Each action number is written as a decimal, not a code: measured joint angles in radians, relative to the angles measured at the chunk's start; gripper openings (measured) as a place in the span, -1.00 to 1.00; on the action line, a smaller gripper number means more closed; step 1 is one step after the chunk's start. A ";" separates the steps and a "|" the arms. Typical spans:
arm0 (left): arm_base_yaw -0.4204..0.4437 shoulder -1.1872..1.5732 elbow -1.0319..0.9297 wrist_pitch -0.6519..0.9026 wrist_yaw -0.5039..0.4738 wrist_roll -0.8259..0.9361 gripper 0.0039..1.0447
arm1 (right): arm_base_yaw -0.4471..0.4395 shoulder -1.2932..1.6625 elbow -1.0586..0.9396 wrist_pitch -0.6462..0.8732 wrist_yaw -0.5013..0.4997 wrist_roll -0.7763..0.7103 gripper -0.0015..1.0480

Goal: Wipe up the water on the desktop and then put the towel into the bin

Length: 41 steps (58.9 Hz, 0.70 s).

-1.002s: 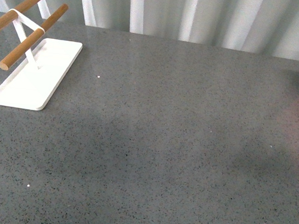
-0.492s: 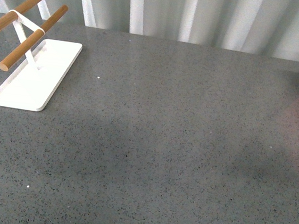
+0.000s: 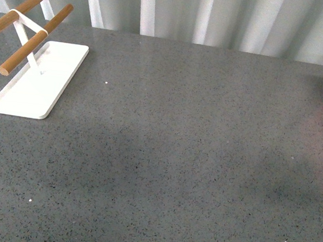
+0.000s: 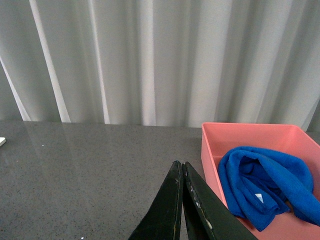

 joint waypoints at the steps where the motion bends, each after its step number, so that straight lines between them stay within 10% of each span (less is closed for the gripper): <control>1: 0.000 0.000 0.000 0.000 0.000 0.000 0.87 | 0.000 0.000 0.000 0.000 0.000 0.000 -0.94; 33: 0.000 0.000 0.000 0.000 0.000 0.000 0.87 | 0.000 0.000 0.000 0.000 0.000 0.001 0.88; 41: 0.000 0.000 0.000 0.000 0.000 0.000 0.87 | 0.000 0.000 0.000 0.000 0.000 0.001 0.86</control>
